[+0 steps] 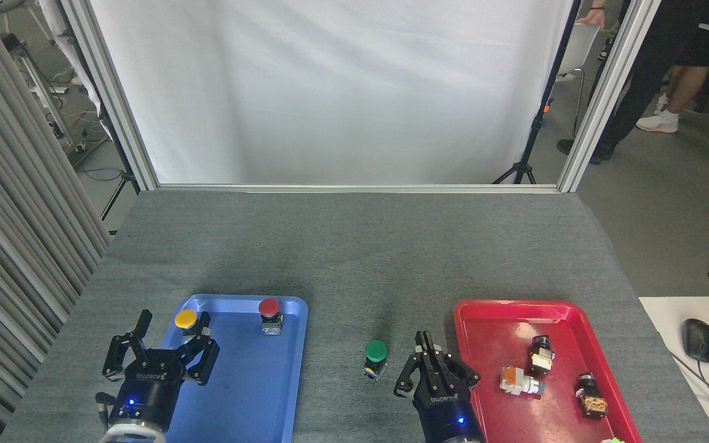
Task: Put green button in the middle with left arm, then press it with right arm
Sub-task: 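Move the right hand from the red tray over the green button, then press down on the green button with the right hand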
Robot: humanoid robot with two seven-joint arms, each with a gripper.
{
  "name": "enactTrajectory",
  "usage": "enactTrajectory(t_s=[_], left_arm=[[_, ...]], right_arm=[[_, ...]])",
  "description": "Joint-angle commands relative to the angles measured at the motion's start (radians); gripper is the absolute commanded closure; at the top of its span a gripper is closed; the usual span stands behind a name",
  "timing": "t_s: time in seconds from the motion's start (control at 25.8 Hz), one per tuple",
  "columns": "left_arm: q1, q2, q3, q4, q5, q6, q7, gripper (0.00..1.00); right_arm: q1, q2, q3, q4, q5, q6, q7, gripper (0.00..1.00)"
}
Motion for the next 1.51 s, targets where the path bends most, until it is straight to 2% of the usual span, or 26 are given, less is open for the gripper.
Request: enactTrajectory(t_s=[0.0, 0.19, 0.93, 1.24, 1.47], left_arm=[[0.013, -0.003, 0.006, -0.002, 0.003, 0.003, -0.002, 0.0], [0.009, -0.003, 0.028, 0.002, 0.004, 0.003, -0.002, 0.0], [-0.002, -0.001, 0.044, 0.018, 0.006, 0.003, -0.002, 0.0], [-0.008, 0.0, 0.044, 0.03, 0.007, 0.003, -0.004, 0.0], [-0.026, -0.001, 0.044, 0.03, 0.007, 0.003, -0.004, 0.0]], right_arm=[[-0.026, 0.012, 0.039, 0.06, 0.028, 0.014, -0.001, 0.94], [-0.052, 0.026, 0.06, 0.12, 0.037, 0.029, -0.001, 1.0], [-0.138, 0.052, 0.108, 0.304, 0.049, 0.074, -0.001, 1.0], [-0.141, 0.053, 0.108, 0.322, 0.049, 0.074, -0.002, 1.0], [-0.141, 0.053, 0.109, 0.373, 0.048, 0.072, -0.004, 1.0]])
